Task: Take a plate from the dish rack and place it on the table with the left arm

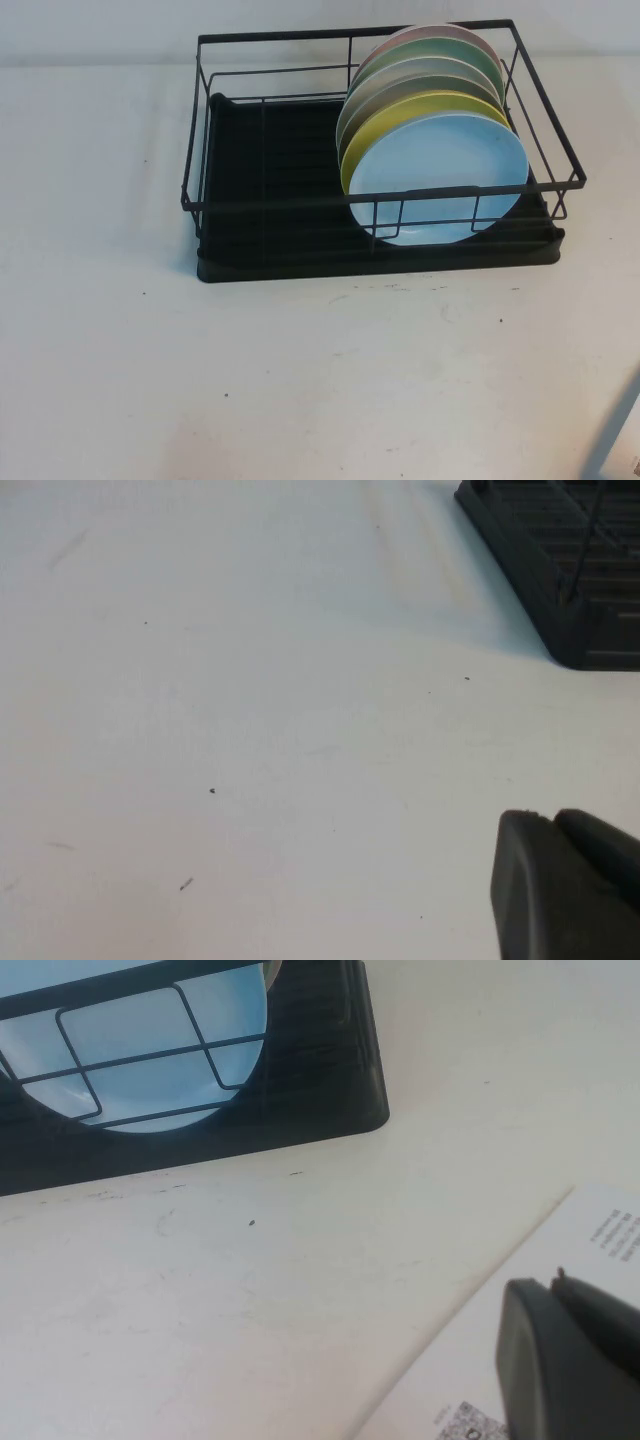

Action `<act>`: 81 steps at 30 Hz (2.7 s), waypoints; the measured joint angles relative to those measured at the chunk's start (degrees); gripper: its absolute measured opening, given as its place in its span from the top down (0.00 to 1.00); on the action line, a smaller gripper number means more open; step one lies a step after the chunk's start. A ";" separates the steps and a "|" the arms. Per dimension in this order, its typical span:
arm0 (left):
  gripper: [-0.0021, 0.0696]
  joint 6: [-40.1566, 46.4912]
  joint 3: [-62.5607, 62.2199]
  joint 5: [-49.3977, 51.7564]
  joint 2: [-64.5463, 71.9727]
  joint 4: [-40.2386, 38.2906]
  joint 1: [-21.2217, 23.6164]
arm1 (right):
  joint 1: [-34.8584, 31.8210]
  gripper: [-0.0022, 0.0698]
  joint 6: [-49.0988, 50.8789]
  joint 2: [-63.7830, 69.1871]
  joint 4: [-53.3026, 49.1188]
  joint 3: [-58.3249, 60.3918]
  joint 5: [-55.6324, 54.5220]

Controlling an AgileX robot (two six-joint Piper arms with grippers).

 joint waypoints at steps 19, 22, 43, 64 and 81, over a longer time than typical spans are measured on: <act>0.98 -10.20 0.00 -4.23 0.00 -21.41 0.00 | 0.00 1.00 0.00 0.00 0.00 0.00 0.00; 0.98 -13.35 0.00 -6.64 0.00 -29.14 0.00 | 0.00 1.00 0.00 0.00 0.00 0.00 0.00; 0.98 -12.65 -0.31 -11.56 2.65 -33.65 0.00 | 0.00 1.00 0.00 0.00 0.00 0.00 0.00; 0.98 34.02 -48.84 22.90 57.27 -36.65 0.00 | 0.00 1.00 0.00 0.00 0.00 0.00 0.00; 0.98 62.10 -74.92 37.69 85.34 -39.63 -8.82 | 0.00 1.00 0.00 0.00 0.00 0.00 0.00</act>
